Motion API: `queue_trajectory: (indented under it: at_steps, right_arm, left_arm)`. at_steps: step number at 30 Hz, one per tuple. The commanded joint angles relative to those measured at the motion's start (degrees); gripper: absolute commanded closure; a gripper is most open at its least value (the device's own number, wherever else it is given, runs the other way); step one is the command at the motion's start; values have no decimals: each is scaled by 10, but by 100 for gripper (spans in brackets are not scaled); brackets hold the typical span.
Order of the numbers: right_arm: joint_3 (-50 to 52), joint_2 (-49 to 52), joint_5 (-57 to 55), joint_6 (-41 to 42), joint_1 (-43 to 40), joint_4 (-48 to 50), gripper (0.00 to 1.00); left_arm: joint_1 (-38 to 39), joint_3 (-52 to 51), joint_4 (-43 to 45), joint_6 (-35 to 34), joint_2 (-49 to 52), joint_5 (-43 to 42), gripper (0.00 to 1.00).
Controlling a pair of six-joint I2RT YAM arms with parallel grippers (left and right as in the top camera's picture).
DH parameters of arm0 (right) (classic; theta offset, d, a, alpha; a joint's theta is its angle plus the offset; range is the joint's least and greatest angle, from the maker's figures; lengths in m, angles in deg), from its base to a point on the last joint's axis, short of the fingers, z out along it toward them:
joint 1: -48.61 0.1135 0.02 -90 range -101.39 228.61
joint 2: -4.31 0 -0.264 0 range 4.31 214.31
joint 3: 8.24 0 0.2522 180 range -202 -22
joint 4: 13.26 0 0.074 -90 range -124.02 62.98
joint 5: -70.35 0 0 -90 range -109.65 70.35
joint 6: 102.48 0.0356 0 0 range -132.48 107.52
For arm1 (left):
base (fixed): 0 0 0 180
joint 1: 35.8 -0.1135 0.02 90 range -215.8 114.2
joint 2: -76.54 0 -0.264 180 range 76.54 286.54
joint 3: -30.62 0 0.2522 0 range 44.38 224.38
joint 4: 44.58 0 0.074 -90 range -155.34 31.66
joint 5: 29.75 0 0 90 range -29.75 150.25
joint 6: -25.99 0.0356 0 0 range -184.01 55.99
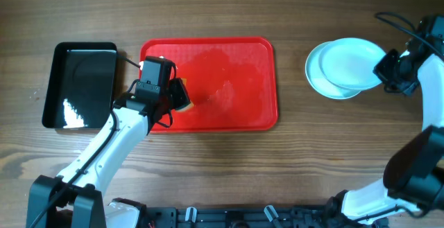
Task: Clean dirty plates on tray and stack at the side
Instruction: 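Lift the last plate with the right gripper and stack it on the right plates, then move the sponge with the left gripper into the black tray and release it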
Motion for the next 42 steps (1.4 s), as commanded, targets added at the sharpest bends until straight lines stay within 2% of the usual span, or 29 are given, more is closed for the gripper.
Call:
queue_trajectory:
  at_steps: [1,2,4,5,11,12,13,15,16,17,18,20,24,25,28,32,36,40,42]
  right_arm:
    - [1,50,63,-22,2,10,96]
    - [1,56,67,-22,3,12,94]
    - [1,59,73,-30,4,11,47]
    - [1,59,95,-53,4,10,30]
    - [1,59,157,-54,11,-1,28]
    - [1,59,177,-67,16,-8,34]
    - [1,57,233,-78,22,-16,39]
    - [1,53,440,-100,61,-18,39]
    - [-2,45,464,-101,99,-10,37]
    - [-2,38,452,-101,135,0,35]
    - [-2,35,441,-101,179,9,26]
    - [-2,37,408,-93,268,30,0]
    - [-2,38,198,-28,411,79,0]
    - [0,40,130,43,443,83,0]
    - [0,44,74,178,496,105,0]
    - [0,44,74,189,508,144,0]
    - [0,44,73,192,508,158,0]
    - [0,44,74,190,508,158,0]
    - [0,44,74,190,508,158,0]
  left_arm:
    - [3,-3,2,-6,1,10,96]
    - [3,-3,2,-5,1,10,96]
    - [3,-3,2,-6,1,10,96]
    - [3,-3,2,-6,1,10,96]
    - [3,-3,2,-5,1,10,96]
    - [3,-3,2,-6,1,10,96]
    - [3,-3,4,-6,1,10,96]
    - [3,-3,11,-6,1,10,96]
    - [3,-3,11,-6,1,10,96]
    - [3,-3,11,-6,2,10,96]
    - [3,-3,11,-6,3,10,96]
    - [3,-3,11,-6,10,10,96]
    - [2,-3,17,-6,38,10,96]
    - [0,-3,15,-5,40,10,96]
    - [-35,-1,17,-5,12,10,96]
    - [-138,-1,60,-4,-35,10,96]
    - [-275,-1,99,-3,-38,10,96]
    - [-379,-1,98,0,-27,109,96]
    - [-416,-1,108,12,4,109,96]
